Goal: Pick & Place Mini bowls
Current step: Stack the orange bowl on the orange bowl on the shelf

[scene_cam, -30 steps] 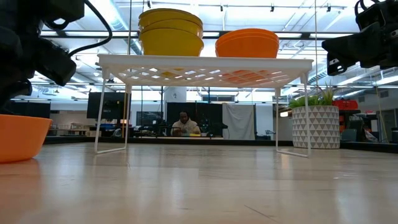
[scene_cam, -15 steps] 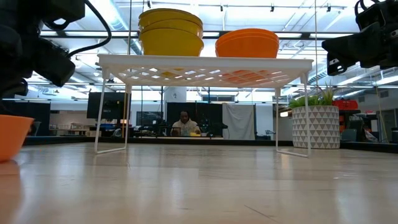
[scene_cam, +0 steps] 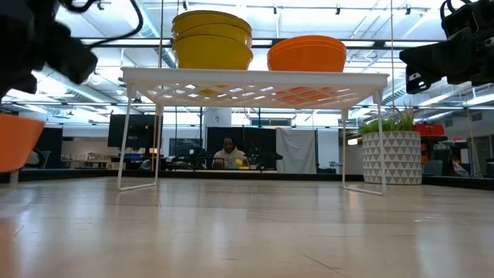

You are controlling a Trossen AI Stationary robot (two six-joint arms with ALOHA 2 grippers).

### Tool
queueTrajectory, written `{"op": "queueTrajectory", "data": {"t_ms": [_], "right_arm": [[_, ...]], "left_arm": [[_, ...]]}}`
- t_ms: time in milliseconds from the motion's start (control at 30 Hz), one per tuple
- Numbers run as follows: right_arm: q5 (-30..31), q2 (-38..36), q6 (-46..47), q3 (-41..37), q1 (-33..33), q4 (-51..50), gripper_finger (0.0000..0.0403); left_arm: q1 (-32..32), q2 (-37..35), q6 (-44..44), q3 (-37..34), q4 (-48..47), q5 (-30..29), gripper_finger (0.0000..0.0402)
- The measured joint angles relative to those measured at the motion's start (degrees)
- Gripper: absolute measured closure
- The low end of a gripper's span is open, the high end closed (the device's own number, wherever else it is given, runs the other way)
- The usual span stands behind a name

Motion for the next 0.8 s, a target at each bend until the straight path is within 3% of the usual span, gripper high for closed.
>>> {"op": "queueTrajectory", "data": {"t_ms": [567, 800], "right_arm": [[0.0, 0.0, 0.0, 0.0, 0.0, 0.0, 0.0376], [0.0, 0.0, -0.02, 0.0, 0.02, 0.0, 0.0376]], "left_arm": [[0.16, -0.04, 1.24, 26.47, -32.36, -11.43, 0.0401], [2.19, -0.06, 1.4, 33.16, -32.81, -17.39, 0.0401]]}}
